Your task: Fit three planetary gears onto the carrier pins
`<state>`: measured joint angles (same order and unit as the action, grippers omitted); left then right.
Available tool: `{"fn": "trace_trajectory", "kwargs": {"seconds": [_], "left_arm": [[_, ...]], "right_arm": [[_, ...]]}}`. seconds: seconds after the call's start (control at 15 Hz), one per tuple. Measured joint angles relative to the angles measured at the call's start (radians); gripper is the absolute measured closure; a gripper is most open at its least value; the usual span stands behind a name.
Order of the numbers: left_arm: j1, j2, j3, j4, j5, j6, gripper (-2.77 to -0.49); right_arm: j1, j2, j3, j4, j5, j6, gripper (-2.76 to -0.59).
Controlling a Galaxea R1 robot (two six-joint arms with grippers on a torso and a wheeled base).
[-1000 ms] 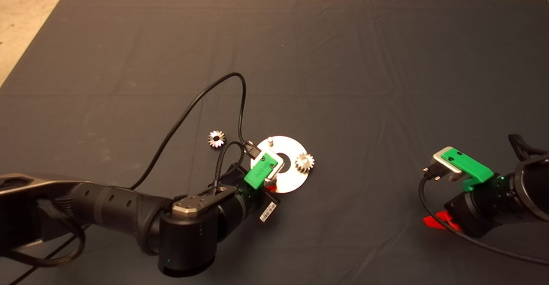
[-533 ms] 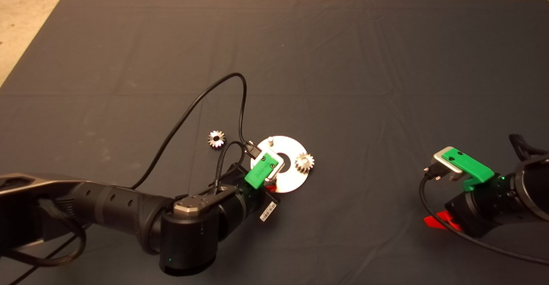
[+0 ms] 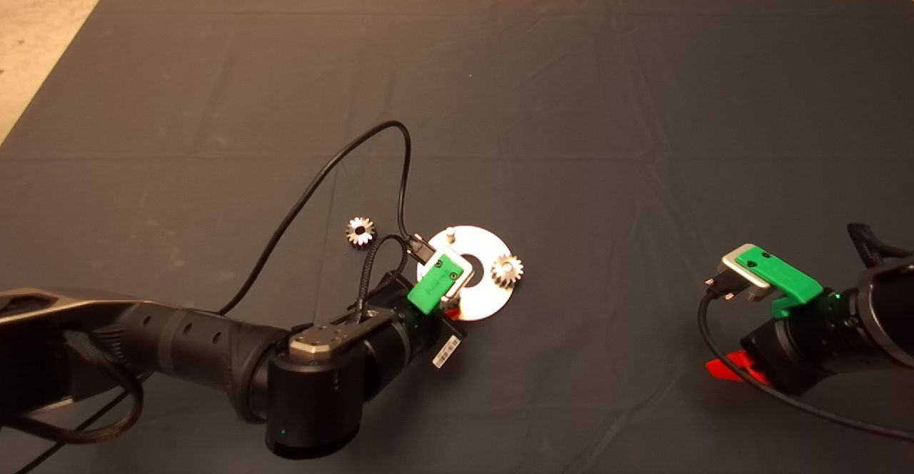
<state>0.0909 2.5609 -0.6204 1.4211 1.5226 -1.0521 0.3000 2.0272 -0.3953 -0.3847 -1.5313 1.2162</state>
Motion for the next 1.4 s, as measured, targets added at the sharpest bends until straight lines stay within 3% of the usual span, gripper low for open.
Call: {"fn": "trace_trajectory", "kwargs": {"seconds": [0.33, 0.93, 1.4], "left_arm": [[0.000, 0.000, 0.000, 0.003, 0.000, 0.000, -1.05], [0.000, -0.009, 0.056, 0.005, 0.003, 0.000, -1.61], [0.000, -0.064, 0.075, 0.005, 0.003, 0.000, -1.78]], "right_arm": [[0.000, 0.000, 0.000, 0.000, 0.000, 0.000, -2.03], [0.000, -0.005, 0.000, 0.000, 0.000, 0.000, -2.03], [0.000, -0.005, 0.000, 0.000, 0.000, 0.000, -2.03]]}}
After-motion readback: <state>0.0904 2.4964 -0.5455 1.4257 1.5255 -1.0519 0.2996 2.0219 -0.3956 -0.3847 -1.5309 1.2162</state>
